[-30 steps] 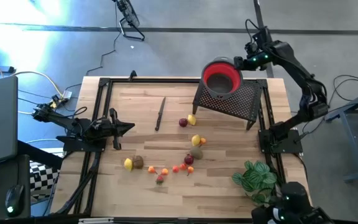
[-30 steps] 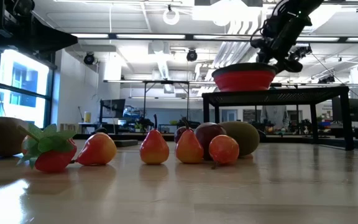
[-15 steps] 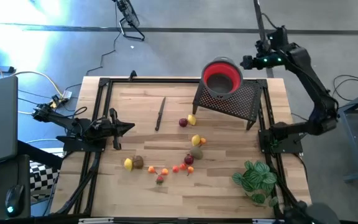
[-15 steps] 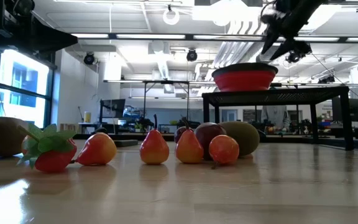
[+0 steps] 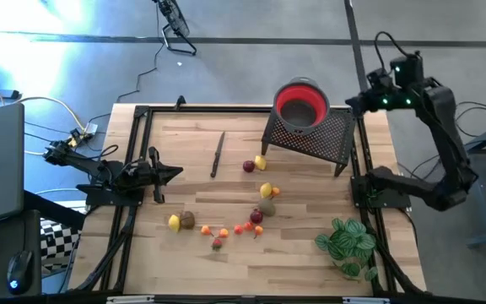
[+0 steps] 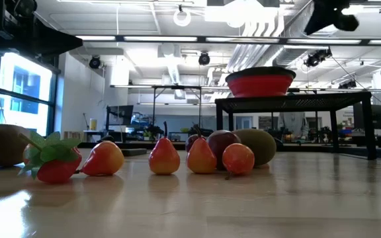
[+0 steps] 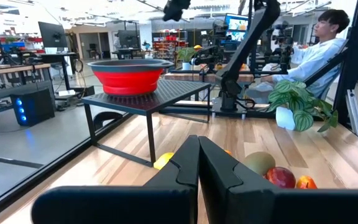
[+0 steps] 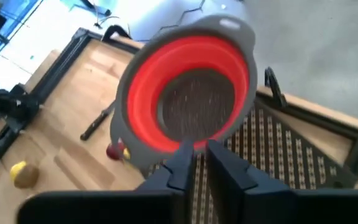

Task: Pick & Place Fruit
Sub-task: Put the brown kiwi into the red strainer bowl on the shelf

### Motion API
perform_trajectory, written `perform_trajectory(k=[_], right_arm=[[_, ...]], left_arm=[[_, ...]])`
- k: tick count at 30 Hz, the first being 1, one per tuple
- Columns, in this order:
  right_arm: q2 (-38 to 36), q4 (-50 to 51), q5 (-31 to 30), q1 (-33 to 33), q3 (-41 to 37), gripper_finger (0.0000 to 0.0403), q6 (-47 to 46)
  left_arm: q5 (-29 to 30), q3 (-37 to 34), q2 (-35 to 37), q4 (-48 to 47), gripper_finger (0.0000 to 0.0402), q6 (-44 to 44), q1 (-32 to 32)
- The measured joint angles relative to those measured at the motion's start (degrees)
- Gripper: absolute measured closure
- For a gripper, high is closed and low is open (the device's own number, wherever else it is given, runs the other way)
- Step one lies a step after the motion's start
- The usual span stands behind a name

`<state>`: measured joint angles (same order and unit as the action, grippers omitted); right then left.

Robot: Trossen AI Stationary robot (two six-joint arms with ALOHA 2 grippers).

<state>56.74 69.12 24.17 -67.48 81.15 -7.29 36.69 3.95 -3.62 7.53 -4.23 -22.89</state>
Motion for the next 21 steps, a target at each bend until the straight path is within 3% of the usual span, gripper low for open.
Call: perform_trajectory(k=[6, 14, 21], right_arm=[[-9.4, -3.5, 2.1, 3.6, -9.6, 0.0397, -1.9], [-23.2, -23.3, 2.1, 10.0, -31.5, 0.0399, -12.7], [-30.6, -39.5, 4.7, 17.9, -43.2, 0.0399, -19.7]], left_arm=[[0.0, 0.0, 0.0, 0.0, 0.0402, 0.0, 0.0], [0.0, 0.0, 0.0, 0.0, 0.0402, 0.0, 0.0], [0.0, 0.0, 0.0, 0.0, 0.0402, 0.1, 0.0]])
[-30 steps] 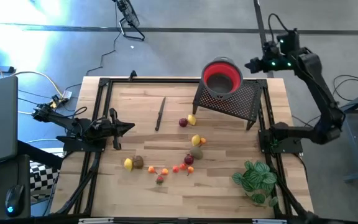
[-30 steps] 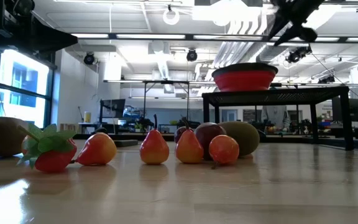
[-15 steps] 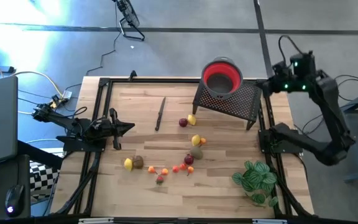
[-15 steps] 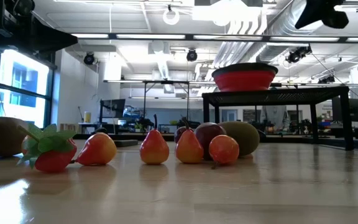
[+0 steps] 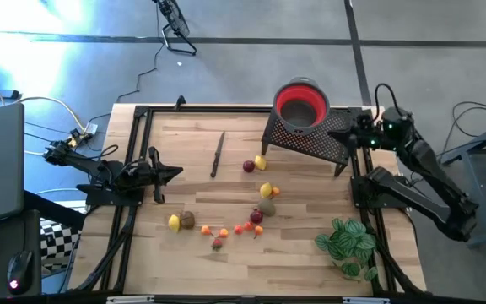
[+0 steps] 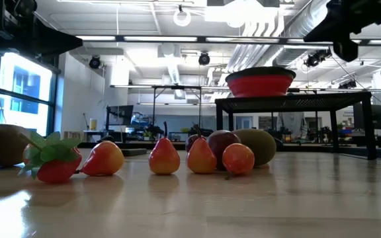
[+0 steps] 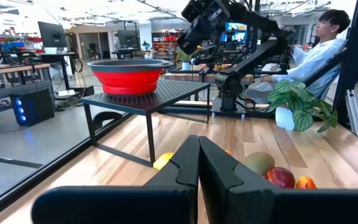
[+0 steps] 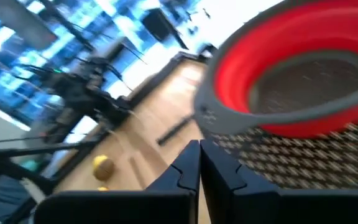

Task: Pick & Place Fruit
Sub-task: Put the brown kiwi into the red strainer bowl on the shelf

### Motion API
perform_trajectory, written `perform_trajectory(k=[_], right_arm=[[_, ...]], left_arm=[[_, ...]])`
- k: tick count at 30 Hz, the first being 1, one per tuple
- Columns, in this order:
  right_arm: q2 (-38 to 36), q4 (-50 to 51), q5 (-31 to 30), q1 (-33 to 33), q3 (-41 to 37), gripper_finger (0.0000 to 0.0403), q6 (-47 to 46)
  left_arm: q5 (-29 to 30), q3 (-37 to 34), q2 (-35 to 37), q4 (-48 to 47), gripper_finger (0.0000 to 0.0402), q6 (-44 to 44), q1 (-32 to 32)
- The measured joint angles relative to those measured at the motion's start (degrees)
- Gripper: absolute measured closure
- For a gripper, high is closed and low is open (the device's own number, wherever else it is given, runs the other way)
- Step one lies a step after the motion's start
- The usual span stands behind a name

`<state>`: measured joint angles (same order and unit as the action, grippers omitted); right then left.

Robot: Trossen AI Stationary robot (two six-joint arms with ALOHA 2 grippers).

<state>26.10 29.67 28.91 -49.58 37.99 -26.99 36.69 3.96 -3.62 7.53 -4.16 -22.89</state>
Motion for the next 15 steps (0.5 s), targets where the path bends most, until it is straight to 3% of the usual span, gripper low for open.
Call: perform_trajectory(k=[8, 15], right_arm=[[-3.6, -22.5, -1.4, 12.2, -10.3, 0.0399, -3.4], [-3.4, -28.5, -11.6, 22.7, -14.8, 0.0399, -2.9]], left_arm=[[0.0, 0.0, 0.0, 0.0, 0.0402, 0.0, 0.0], [0.0, 0.0, 0.0, 0.0, 0.0402, 0.0, 0.0]])
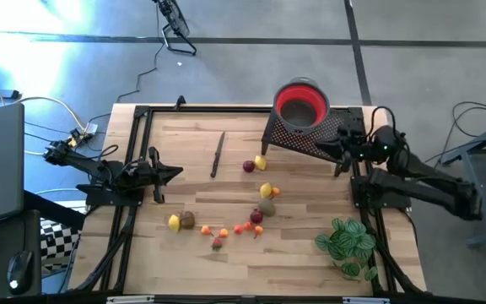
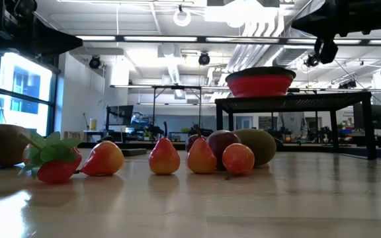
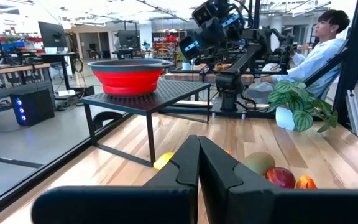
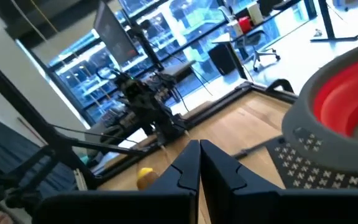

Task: Pick & Place Fruit
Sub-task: Put the brown kiwi into the red strainer bowl on the shelf

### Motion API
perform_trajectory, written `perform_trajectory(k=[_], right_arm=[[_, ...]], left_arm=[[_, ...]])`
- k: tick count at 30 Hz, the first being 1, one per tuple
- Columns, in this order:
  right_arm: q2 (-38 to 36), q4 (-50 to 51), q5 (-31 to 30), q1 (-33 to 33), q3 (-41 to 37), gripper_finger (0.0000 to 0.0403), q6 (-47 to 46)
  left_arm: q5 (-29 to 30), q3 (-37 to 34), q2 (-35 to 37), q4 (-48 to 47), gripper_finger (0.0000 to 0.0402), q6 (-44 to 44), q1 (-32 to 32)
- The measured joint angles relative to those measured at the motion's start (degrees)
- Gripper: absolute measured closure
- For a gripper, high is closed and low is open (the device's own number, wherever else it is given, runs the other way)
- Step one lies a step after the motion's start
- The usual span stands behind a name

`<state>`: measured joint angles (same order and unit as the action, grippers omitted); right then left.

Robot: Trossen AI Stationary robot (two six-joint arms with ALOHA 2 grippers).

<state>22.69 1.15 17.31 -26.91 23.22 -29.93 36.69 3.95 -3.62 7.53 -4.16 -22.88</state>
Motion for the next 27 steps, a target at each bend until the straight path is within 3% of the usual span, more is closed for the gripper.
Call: perform_trajectory(k=[13, 27], right_arm=[[5.5, -10.0, -14.4, 17.0, -5.0, 0.0399, 3.3], [13.5, -14.6, -24.9, 27.8, -5.0, 0.0399, 4.7]], left_arm=[[0.0, 0.0, 0.0, 0.0, 0.0402, 0.0, 0.0], [0.0, 0.0, 0.0, 0.0, 0.0402, 0.0, 0.0]])
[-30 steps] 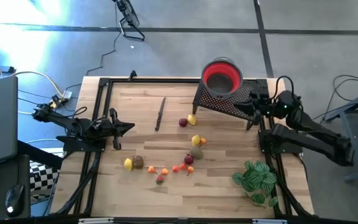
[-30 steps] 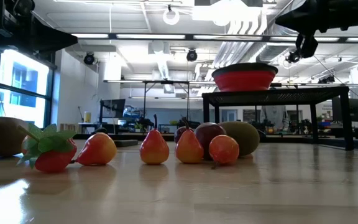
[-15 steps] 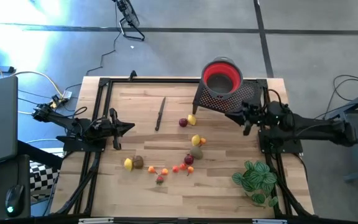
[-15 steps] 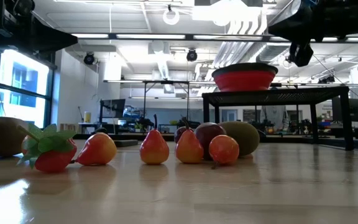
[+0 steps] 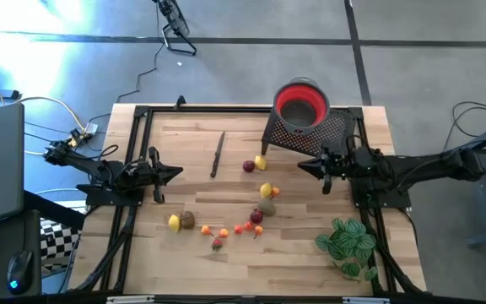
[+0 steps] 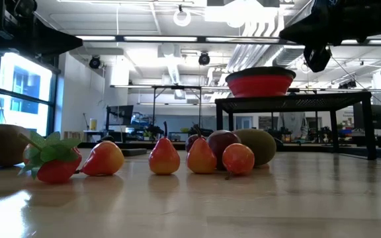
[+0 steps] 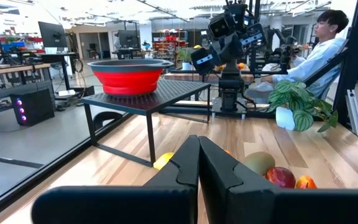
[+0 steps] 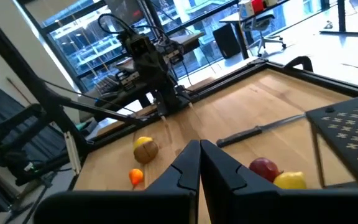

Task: Pick & Place Fruit
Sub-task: Put the brown kiwi into the red strainer bowl on the shelf

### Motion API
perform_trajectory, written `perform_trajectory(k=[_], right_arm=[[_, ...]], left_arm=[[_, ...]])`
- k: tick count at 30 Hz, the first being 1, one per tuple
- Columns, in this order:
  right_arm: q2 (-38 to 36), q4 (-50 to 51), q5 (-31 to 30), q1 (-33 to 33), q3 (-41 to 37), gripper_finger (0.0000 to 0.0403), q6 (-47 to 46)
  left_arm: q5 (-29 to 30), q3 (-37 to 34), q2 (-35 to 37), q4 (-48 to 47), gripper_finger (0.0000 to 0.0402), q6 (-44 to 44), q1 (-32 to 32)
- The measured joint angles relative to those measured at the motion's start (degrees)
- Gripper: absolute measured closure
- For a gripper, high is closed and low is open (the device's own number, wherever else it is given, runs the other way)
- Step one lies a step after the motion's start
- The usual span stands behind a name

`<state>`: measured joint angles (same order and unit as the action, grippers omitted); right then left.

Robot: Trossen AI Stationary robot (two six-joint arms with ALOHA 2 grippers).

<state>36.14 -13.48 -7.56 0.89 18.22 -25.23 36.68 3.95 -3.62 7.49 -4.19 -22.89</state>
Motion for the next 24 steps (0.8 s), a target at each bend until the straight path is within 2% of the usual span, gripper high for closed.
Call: perform_trajectory(k=[7, 24], right_arm=[[3.0, -2.8, -0.5, 2.3, 0.0, 0.0399, 2.0], [3.2, -2.7, 0.2, 2.5, 0.0, 0.0399, 4.1]], left_arm=[[0.0, 0.0, 0.0, -0.1, 0.0402, 0.0, 0.0], [0.0, 0.0, 0.0, -0.4, 0.0402, -0.5, 0.0]])
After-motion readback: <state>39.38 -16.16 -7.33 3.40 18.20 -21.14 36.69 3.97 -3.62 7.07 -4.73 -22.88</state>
